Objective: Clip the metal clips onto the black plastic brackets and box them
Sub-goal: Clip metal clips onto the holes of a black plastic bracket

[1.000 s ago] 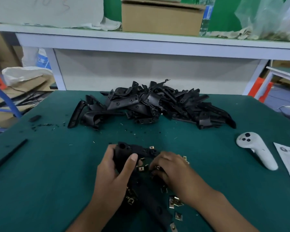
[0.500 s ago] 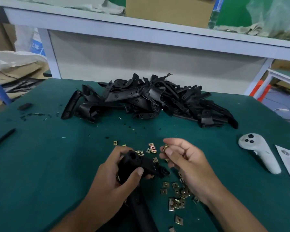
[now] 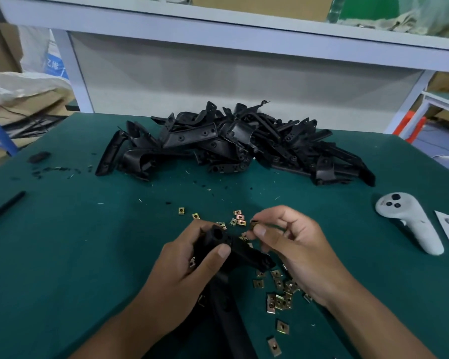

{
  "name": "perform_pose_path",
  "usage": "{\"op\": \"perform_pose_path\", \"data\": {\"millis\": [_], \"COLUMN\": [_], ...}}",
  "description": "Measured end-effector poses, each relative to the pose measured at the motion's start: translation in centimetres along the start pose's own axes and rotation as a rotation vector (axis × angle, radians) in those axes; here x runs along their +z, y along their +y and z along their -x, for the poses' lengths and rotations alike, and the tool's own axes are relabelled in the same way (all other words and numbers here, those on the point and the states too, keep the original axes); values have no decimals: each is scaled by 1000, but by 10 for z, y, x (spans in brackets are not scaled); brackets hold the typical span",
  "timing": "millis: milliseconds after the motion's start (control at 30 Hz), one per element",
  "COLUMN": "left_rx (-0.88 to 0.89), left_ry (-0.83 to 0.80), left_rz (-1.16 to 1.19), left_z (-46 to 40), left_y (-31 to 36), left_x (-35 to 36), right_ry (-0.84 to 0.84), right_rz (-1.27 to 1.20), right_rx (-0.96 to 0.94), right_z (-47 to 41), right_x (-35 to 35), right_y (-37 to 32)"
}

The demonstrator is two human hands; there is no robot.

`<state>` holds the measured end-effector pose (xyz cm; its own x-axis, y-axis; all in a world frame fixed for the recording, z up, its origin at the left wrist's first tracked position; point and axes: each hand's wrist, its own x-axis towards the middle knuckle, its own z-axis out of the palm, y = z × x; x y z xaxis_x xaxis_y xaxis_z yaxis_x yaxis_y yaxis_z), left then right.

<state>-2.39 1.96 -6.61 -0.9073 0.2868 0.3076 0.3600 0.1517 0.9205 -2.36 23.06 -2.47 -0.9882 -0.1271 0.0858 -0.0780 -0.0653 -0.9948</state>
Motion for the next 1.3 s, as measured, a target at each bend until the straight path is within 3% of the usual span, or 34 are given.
{"op": "perform_pose_path", "data": {"millis": [133,300,767,1300], "left_rx": [11,-1,27,35], "left_ry": [-70,-111,-101,-70], "left_rz": [-64,29,-45,-116], "left_z": [-2,-3,-2,-2], "left_y": [0,-1,2,7], "left_x": [1,0,1,2], "right_ry": [-39,-58,-73,-52], "right_rz": [-40,4,-164,-184], "right_rx": [13,66,201,191], "right_z": [2,2,6,5], "right_x": [0,3,7,5], "right_y": [-2,-4,-10,-6]}}
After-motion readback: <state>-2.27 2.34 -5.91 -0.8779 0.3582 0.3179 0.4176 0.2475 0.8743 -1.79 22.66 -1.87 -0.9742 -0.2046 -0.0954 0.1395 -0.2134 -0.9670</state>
